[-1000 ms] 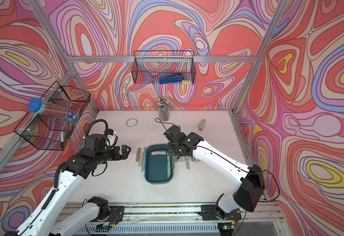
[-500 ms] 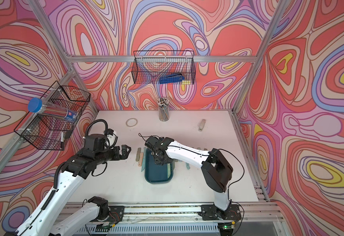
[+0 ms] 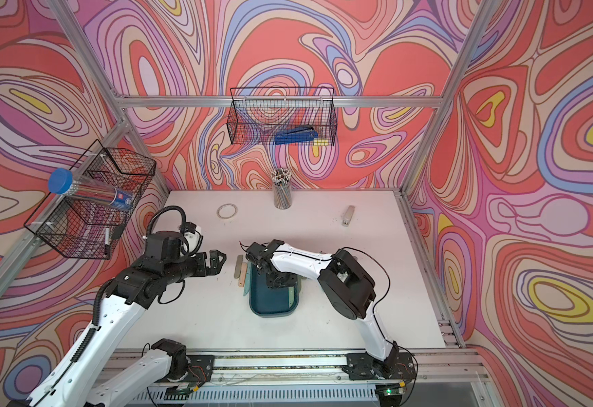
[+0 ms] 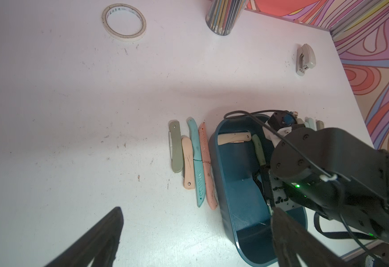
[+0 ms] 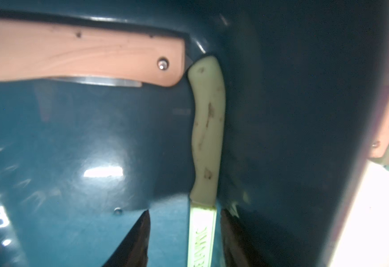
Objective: Take the fruit knife out of the storage box
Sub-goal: Pick up the fruit knife from the storage box.
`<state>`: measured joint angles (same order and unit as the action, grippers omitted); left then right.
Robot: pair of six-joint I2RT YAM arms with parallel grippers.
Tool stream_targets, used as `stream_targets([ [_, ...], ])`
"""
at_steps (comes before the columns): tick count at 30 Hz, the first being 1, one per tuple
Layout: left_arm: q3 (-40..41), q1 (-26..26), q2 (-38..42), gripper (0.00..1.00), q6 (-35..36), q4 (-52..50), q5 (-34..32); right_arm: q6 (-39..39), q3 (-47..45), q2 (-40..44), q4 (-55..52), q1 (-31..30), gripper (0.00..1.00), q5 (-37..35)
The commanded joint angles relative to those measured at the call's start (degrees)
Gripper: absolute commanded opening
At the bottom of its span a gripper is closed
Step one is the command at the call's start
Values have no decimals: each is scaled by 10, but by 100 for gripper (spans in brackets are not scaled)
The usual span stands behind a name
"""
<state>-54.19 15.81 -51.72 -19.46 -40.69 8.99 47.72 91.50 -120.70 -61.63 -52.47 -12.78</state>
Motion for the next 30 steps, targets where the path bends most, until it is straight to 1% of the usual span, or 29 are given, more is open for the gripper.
stream_targets([
  [1, 5, 1, 4, 100, 8, 9, 2, 9, 12, -24, -6, 0, 52, -20],
  [5, 4, 2, 3, 100, 7, 9, 0, -1, 19, -47, 17, 2, 52, 0],
  [8, 5, 2, 4, 100, 7, 8, -1, -8, 16, -54, 43, 2, 52, 29],
  [11, 4, 1, 4, 100, 7, 8, -3, -16, -3, -40, 87, 2, 51, 71],
  [13, 5, 2, 4, 100, 7, 8, -4, -17, -17, -29, 109, 2, 49, 86],
  [15, 4, 2, 4, 100, 7, 8, -4, -18, -21, -22, 111, 2, 48, 84],
  [19, 5, 2, 3, 100, 7, 9, -4, -1, -29, -15, 96, 6, 49, 51],
  [28, 5, 2, 3, 100, 7, 10, 0, 15, -40, -20, 115, 38, 50, 54],
  [30, 5, 2, 3, 100, 7, 11, 0, 12, -34, -29, 112, 44, 48, 60],
])
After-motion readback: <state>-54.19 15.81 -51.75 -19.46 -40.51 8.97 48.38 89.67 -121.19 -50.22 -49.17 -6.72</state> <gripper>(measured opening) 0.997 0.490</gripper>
